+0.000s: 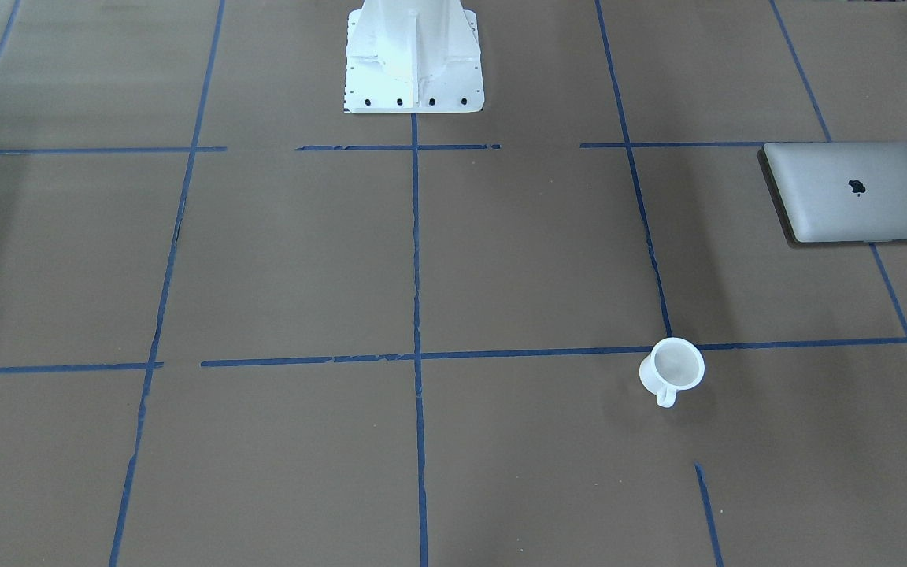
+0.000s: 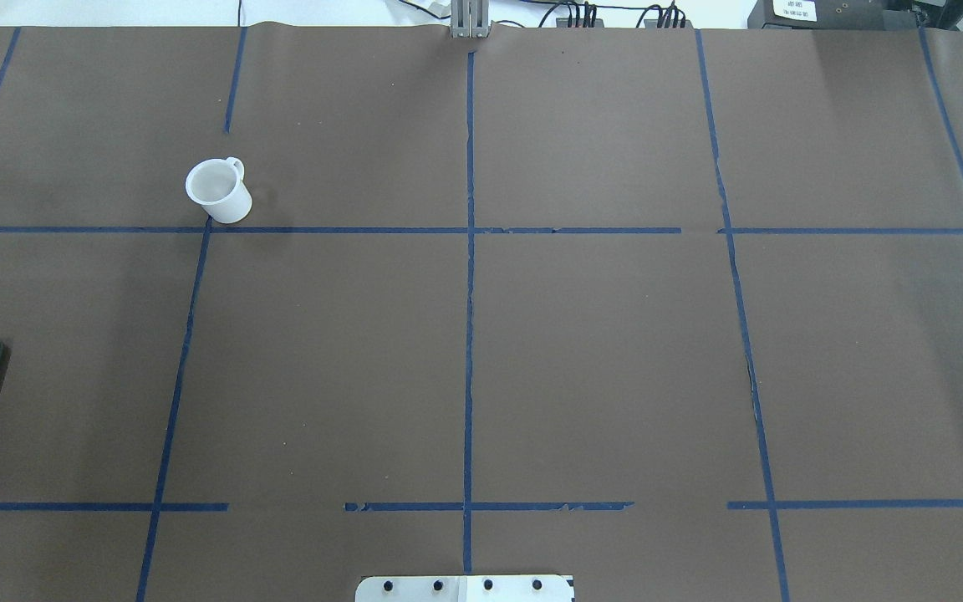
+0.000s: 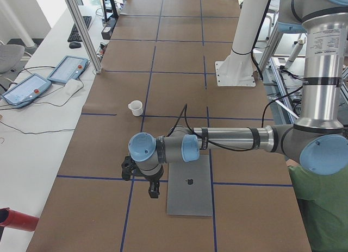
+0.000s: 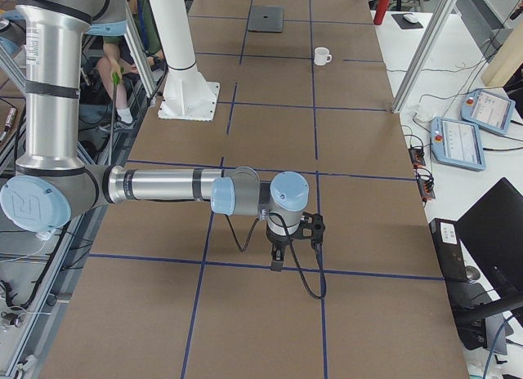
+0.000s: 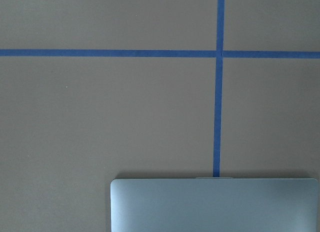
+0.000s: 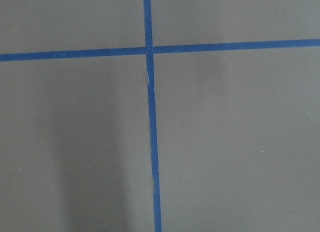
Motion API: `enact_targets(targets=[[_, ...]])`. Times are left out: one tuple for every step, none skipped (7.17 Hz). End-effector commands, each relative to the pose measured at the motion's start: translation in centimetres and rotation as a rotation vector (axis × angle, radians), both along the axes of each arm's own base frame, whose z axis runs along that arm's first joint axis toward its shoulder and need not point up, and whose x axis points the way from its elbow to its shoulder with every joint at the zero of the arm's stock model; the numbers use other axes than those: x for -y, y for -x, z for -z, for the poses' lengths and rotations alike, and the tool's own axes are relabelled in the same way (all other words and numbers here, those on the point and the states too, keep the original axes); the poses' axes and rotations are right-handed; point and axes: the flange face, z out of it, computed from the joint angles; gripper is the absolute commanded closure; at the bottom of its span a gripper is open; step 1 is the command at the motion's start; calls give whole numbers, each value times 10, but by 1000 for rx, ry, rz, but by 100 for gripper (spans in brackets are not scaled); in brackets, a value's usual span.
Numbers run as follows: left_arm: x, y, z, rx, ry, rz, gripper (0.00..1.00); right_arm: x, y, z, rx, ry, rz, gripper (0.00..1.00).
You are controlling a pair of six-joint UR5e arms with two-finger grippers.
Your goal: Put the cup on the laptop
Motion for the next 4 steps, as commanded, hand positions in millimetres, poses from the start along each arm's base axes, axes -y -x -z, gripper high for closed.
enact_targets(targets=[[4, 0, 5, -4, -14, 1, 0, 0, 0, 0, 0, 0, 0, 0], [10, 0, 15, -4, -35, 3, 0, 0, 0, 0, 0, 0, 0, 0], [20, 0, 36, -5, -82, 2, 0, 0, 0, 0, 0, 0, 0, 0], [42, -2, 71, -2, -149, -4, 0, 0, 0, 0, 0, 0, 0, 0]])
